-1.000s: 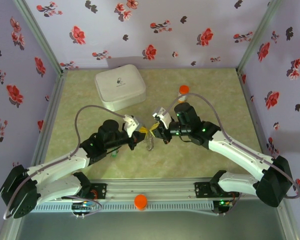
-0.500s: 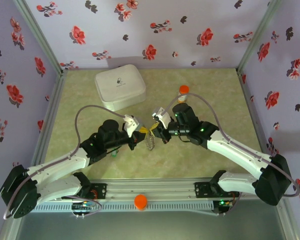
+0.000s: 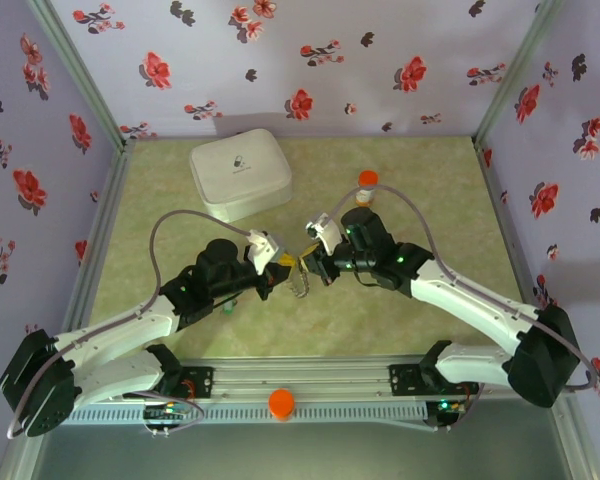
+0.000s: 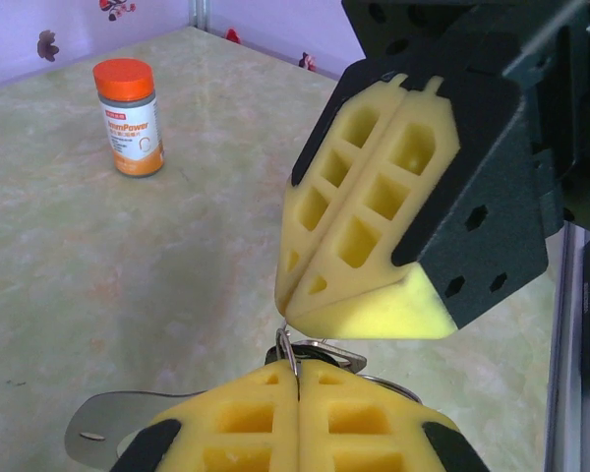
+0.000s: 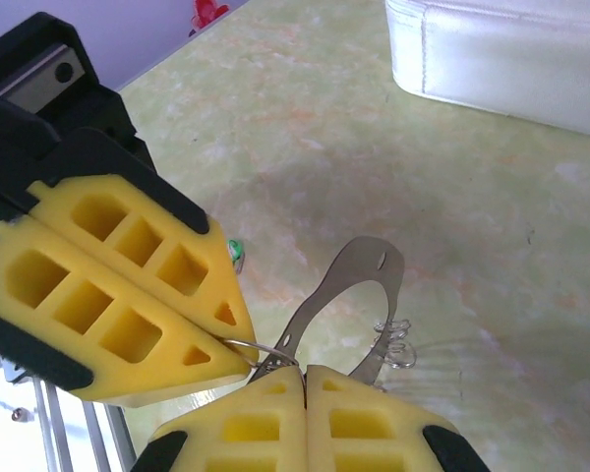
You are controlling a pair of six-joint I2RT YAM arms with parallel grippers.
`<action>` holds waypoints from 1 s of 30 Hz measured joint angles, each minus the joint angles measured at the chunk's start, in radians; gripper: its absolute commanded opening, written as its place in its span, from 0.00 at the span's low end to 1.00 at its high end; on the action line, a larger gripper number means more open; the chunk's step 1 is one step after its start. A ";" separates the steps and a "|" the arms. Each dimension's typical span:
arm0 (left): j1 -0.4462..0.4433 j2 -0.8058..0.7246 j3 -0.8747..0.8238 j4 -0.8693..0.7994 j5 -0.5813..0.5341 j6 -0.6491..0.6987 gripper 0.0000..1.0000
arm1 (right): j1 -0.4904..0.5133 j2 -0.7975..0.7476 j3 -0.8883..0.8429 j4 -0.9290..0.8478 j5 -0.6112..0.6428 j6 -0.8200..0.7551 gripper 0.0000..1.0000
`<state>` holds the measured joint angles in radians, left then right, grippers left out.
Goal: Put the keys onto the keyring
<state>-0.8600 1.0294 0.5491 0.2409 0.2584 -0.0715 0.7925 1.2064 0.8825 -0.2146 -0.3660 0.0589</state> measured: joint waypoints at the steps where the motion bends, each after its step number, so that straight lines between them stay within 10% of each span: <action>1: 0.000 0.000 0.000 -0.003 -0.003 0.011 0.00 | 0.000 0.004 0.001 -0.001 0.000 0.012 0.00; 9: -0.009 -0.008 -0.032 0.044 -0.022 0.132 0.00 | -0.002 0.026 0.031 -0.058 -0.023 0.073 0.00; 19: -0.026 -0.027 -0.118 0.264 0.013 0.184 0.00 | -0.099 -0.032 0.002 -0.075 -0.100 0.117 0.42; 30: -0.026 0.014 -0.226 0.555 0.039 0.159 0.00 | -0.089 -0.272 -0.187 0.040 -0.165 -0.192 0.46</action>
<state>-0.8856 1.0435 0.3229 0.7956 0.2974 0.0872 0.7036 0.9340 0.6952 -0.1749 -0.5312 -0.1329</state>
